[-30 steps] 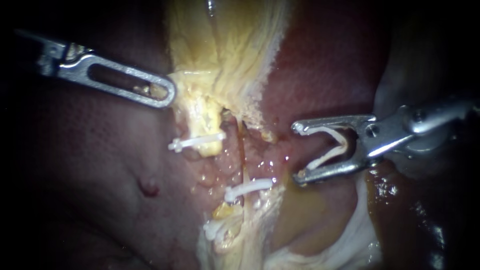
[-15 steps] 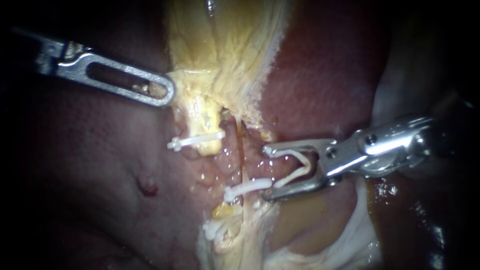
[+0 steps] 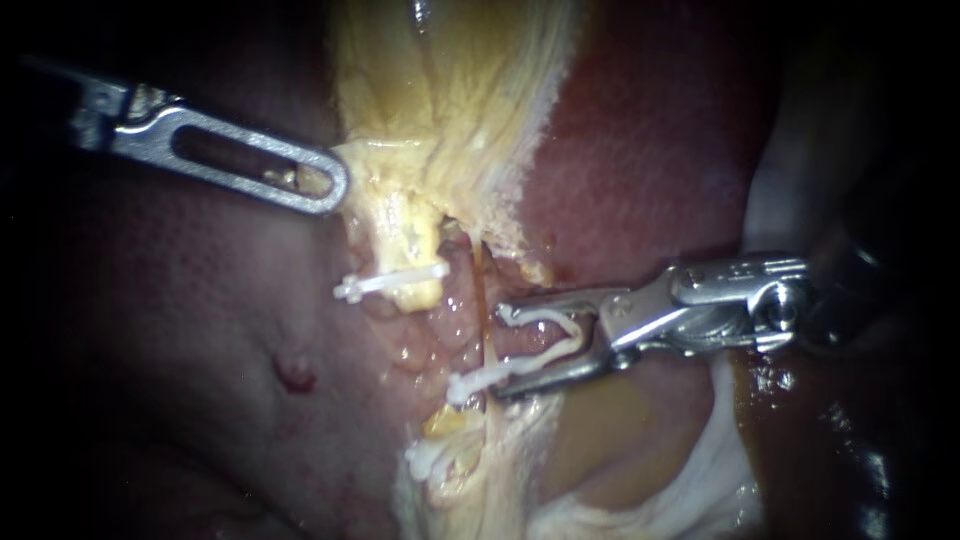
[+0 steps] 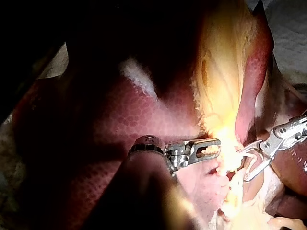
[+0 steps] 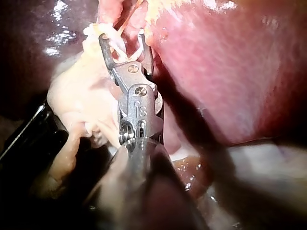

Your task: Clipping second clip right tube

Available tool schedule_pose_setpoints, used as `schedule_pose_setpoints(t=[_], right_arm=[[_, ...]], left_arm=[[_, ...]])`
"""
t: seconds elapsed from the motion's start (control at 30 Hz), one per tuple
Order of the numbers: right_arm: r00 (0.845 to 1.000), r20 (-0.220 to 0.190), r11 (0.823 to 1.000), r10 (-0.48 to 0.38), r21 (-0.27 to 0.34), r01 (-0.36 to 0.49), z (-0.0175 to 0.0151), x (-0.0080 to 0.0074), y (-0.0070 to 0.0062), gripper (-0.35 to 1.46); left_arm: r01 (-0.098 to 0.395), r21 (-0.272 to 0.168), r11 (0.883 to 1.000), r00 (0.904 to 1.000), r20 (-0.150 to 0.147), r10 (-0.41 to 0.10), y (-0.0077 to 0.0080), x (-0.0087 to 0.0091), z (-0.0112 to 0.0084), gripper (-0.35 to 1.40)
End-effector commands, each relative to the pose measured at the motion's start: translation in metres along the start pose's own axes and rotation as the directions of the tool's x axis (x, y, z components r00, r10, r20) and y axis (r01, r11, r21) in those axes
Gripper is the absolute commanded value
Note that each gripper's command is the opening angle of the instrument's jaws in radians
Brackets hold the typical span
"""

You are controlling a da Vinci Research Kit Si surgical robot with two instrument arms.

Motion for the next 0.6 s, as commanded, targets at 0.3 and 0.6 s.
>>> schedule_pose_setpoints(t=[0.3, 0.6], right_arm=[[0.996, -0.056, 0.995, 0.072, 0.075, -0.068, 0.0022, -0.0003, 0.0003, 0.49], [0.99, -0.086, 0.984, 0.115, 0.146, -0.101, 0.0043, -0.0006, 0.0004, 0.49]], left_arm=[[0.0, -0.001, 1.0, 1.0, 0.0, 0.0, 0.0001, 0.0, 0.0, -0.35], [0.0, -0.001, 1.0, 1.0, 0.0, 0.0, 0.0004, 0.0, 0.0, -0.35]])
